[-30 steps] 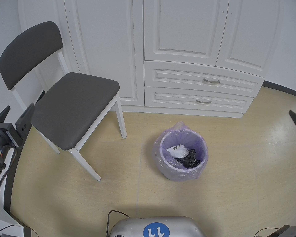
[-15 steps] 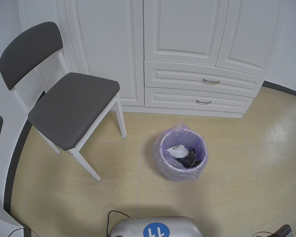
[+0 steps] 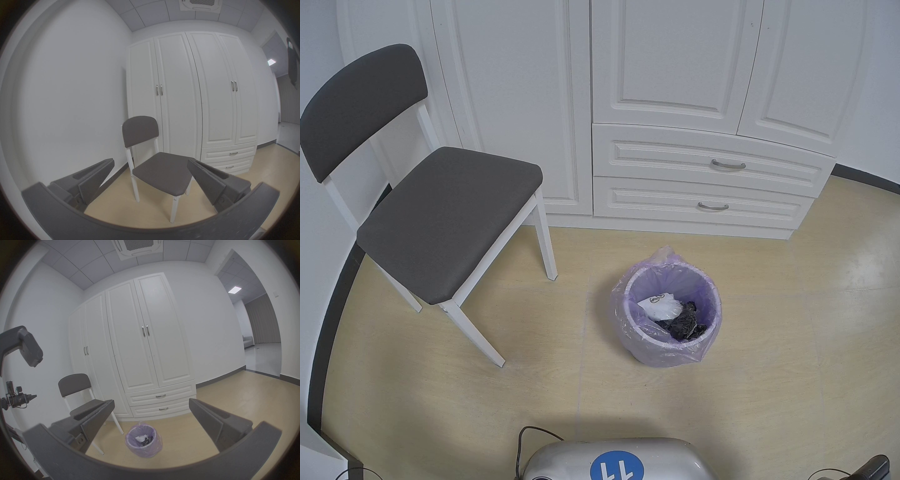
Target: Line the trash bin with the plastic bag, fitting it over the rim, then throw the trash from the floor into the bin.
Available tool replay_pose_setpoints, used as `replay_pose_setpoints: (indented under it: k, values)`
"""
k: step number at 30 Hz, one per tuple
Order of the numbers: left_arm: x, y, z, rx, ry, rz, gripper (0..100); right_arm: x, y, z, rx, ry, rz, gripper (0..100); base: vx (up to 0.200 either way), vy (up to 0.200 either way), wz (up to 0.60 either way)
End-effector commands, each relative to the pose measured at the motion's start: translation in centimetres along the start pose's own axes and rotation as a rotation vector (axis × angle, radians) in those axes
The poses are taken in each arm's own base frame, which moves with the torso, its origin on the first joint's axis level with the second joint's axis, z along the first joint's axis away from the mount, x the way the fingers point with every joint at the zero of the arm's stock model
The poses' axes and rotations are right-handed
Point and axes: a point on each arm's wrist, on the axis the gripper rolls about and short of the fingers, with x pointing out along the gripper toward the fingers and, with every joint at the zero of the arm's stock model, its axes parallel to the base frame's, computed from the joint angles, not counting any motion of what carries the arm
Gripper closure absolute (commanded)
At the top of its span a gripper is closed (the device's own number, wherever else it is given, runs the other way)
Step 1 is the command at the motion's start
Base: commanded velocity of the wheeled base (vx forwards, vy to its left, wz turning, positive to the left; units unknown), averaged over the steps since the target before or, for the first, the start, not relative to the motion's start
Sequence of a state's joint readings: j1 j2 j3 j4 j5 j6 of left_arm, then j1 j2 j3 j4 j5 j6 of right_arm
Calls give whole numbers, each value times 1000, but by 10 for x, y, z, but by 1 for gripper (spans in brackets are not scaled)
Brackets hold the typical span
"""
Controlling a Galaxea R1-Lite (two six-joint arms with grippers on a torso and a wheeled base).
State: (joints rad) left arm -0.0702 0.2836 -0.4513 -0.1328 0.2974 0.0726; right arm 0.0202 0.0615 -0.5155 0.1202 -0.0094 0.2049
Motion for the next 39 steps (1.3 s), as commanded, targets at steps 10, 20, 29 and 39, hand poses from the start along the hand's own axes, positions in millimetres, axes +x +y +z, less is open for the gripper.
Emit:
replay_pose_setpoints:
  k: [10,20,29,39]
  values:
    - [-53,8,2,3,-168,95,0,-18,4,16,-42,-188,-49,0,0,0,0]
    - [-57,9,-14,1,-162,16,0,-12,1,17,-157,-399,-133,0,0,0,0]
    - [-41,3,-50,10,-147,12,0,-6,-2,4,-192,-508,-179,0,0,0,0]
    - [-32,-2,-89,14,-92,-33,0,0,-8,-18,-188,-542,-208,0,0,0,0]
